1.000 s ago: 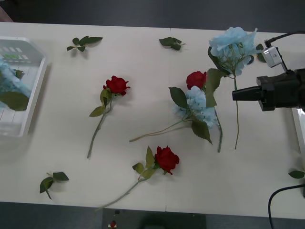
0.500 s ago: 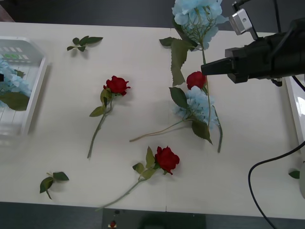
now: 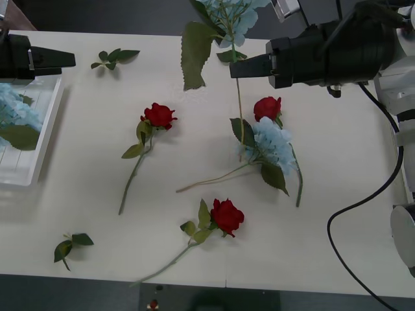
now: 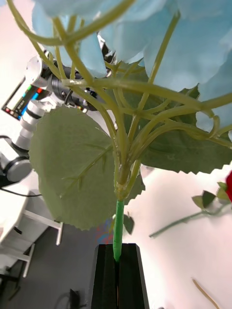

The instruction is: Put the red flowers into the right box and the blue flowers into the left box

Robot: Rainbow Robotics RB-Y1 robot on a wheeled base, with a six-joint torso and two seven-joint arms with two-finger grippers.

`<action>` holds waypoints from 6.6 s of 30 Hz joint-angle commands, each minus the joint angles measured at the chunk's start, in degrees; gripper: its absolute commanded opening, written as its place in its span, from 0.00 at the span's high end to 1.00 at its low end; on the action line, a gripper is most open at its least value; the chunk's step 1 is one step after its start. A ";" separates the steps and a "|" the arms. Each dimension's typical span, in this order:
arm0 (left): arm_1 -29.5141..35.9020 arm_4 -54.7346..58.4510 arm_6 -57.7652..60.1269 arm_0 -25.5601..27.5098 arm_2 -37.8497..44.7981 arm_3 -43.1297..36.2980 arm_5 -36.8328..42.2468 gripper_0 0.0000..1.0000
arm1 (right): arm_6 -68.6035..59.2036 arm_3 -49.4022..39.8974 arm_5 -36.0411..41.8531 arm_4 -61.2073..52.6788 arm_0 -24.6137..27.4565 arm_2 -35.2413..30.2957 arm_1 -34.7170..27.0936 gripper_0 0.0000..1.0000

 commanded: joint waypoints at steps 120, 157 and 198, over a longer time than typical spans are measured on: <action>23.36 -1.61 2.47 42.71 9.68 -1.11 -22.07 1.00 | -16.34 -1.64 0.40 35.34 -4.66 10.44 -12.34 0.00; 23.27 10.43 -2.01 39.20 9.77 -3.48 -16.88 0.00 | -22.49 14.62 -15.69 61.71 -5.46 27.14 -9.00 0.00; -15.05 -53.82 12.49 -3.61 -15.90 -7.00 1.13 0.00 | -22.14 24.11 -23.51 62.68 -5.37 27.23 -3.29 0.93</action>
